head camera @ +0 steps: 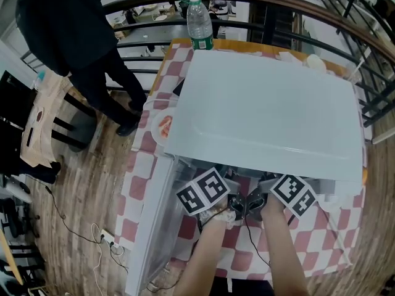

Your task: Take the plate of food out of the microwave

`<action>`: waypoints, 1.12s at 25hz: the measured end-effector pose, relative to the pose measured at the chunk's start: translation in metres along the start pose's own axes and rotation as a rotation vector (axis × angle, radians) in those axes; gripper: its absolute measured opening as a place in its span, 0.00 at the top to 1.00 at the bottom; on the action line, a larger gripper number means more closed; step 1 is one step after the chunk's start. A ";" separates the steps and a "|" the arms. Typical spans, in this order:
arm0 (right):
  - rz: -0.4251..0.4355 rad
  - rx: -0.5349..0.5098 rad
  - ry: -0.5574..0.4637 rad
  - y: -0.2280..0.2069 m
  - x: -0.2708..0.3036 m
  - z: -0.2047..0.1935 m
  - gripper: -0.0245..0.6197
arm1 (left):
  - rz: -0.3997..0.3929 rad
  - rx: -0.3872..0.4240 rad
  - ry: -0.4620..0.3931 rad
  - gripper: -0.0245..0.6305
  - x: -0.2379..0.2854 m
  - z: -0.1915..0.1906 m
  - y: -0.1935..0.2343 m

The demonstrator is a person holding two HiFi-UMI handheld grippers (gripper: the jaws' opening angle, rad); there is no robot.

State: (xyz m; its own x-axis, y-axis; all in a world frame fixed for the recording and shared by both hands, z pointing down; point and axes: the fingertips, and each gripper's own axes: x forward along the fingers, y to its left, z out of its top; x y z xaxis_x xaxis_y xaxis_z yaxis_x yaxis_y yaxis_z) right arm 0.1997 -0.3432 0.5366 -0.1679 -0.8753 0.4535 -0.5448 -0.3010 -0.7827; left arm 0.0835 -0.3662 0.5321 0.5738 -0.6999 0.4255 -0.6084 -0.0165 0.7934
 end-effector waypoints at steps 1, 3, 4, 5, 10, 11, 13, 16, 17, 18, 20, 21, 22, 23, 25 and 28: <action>0.003 0.007 -0.001 -0.002 0.000 0.000 0.92 | 0.002 0.002 0.001 0.77 0.000 -0.001 0.000; 0.016 0.019 -0.001 -0.004 -0.001 0.000 0.93 | 0.021 0.025 0.005 0.81 -0.001 -0.002 0.003; 0.022 0.023 -0.002 -0.004 -0.001 0.000 0.94 | 0.032 0.041 0.005 0.84 -0.001 -0.002 0.005; 0.027 0.027 -0.004 -0.004 -0.001 0.000 0.94 | 0.040 0.055 0.005 0.87 -0.002 -0.003 0.006; 0.035 0.038 -0.024 -0.006 -0.002 0.002 0.94 | 0.031 0.069 0.014 0.89 -0.004 -0.008 0.007; 0.033 0.037 -0.025 -0.006 -0.003 0.001 0.94 | 0.031 0.074 0.017 0.89 -0.005 -0.010 0.007; 0.029 0.035 -0.025 -0.008 -0.005 -0.001 0.94 | 0.032 0.077 0.018 0.89 -0.007 -0.012 0.007; 0.029 0.031 -0.029 -0.009 -0.012 -0.003 0.94 | 0.027 0.074 0.016 0.89 -0.012 -0.015 0.006; 0.031 0.030 -0.031 -0.008 -0.014 -0.003 0.94 | 0.023 0.070 0.013 0.89 -0.014 -0.015 0.004; 0.032 0.028 -0.032 -0.006 -0.016 -0.003 0.94 | 0.019 0.067 0.008 0.89 -0.016 -0.014 0.002; 0.033 0.024 -0.029 -0.004 -0.020 -0.004 0.94 | 0.016 0.068 0.002 0.89 -0.020 -0.013 0.000; 0.033 0.022 -0.027 -0.003 -0.022 -0.005 0.94 | 0.016 0.070 0.000 0.89 -0.022 -0.013 0.000; 0.033 0.021 -0.025 -0.002 -0.024 -0.007 0.94 | 0.016 0.072 0.000 0.89 -0.024 -0.013 0.000; 0.033 0.020 -0.024 -0.002 -0.026 -0.008 0.94 | 0.016 0.072 0.000 0.89 -0.027 -0.014 0.000; 0.031 0.017 -0.020 -0.002 -0.030 -0.012 0.94 | 0.017 0.068 0.001 0.89 -0.031 -0.018 0.001; 0.025 0.018 -0.013 -0.006 -0.038 -0.017 0.94 | 0.021 0.060 0.011 0.89 -0.038 -0.026 0.005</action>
State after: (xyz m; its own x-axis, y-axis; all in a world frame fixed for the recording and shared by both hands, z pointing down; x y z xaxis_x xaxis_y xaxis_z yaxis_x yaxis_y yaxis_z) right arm 0.1954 -0.3017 0.5310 -0.1701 -0.8875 0.4283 -0.5256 -0.2860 -0.8012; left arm 0.0733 -0.3209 0.5312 0.5660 -0.6927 0.4470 -0.6520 -0.0442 0.7569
